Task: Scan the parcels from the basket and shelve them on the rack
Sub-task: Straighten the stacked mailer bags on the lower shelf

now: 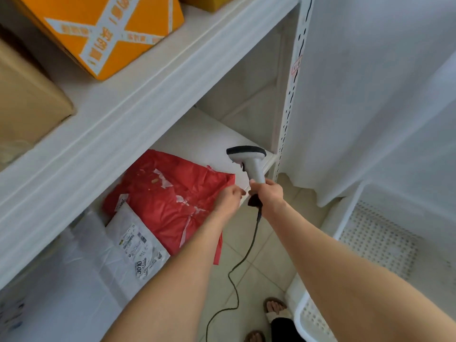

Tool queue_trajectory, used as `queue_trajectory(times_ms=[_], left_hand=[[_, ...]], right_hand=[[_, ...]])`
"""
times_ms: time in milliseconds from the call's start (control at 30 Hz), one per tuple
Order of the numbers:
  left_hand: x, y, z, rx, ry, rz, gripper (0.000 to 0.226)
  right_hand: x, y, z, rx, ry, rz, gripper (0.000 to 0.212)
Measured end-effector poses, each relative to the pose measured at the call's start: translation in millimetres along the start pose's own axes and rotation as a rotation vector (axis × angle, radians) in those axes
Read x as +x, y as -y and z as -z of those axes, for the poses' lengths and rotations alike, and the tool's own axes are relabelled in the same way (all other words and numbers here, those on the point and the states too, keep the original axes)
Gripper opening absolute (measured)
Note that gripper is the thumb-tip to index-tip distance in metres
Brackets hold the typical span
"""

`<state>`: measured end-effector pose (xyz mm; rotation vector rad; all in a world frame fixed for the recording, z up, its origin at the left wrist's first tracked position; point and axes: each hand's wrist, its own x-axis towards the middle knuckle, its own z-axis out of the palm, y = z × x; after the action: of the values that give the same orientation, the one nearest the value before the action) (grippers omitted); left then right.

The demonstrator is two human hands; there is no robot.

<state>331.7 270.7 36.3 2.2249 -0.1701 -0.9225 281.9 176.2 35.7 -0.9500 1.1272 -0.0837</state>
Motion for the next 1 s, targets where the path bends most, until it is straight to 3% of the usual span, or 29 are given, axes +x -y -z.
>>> queue_trajectory(times_ms=[67, 133, 200, 367, 433, 567, 633, 733, 1000], left_hand=[[15, 22, 2, 0.532, 0.004, -0.021, 0.028], [23, 41, 5, 0.894, 0.120, 0.054, 0.042], [29, 54, 8, 1.054, 0.200, 0.118, 0.046], [35, 73, 30, 1.139, 0.298, 0.303, 0.044], [37, 75, 40, 1.121, 0.269, 0.340, 0.037], [57, 63, 56, 0.842, -0.188, 0.198, 0.032], [70, 55, 58, 0.620, -0.311, 0.099, 0.028], [86, 51, 55, 0.325, -0.369, 0.022, 0.028], [107, 48, 37, -0.003, -0.278, 0.005, 0.033]], right_hand=[[13, -5, -6, -0.004, 0.021, 0.014, 0.010], [24, -10, -16, 0.006, 0.047, 0.023, 0.017], [34, -14, -26, 0.009, 0.060, 0.023, 0.022], [53, -23, -51, -0.023, 0.103, 0.006, 0.034], [59, -25, -62, -0.030, 0.121, -0.002, 0.038], [69, -32, -84, -0.028, 0.121, -0.002, 0.037], [76, -35, -95, -0.017, 0.124, 0.001, 0.038], [86, -40, -103, -0.037, 0.115, 0.010, 0.040], [109, -39, -95, -0.257, -0.011, 0.147, 0.044]])
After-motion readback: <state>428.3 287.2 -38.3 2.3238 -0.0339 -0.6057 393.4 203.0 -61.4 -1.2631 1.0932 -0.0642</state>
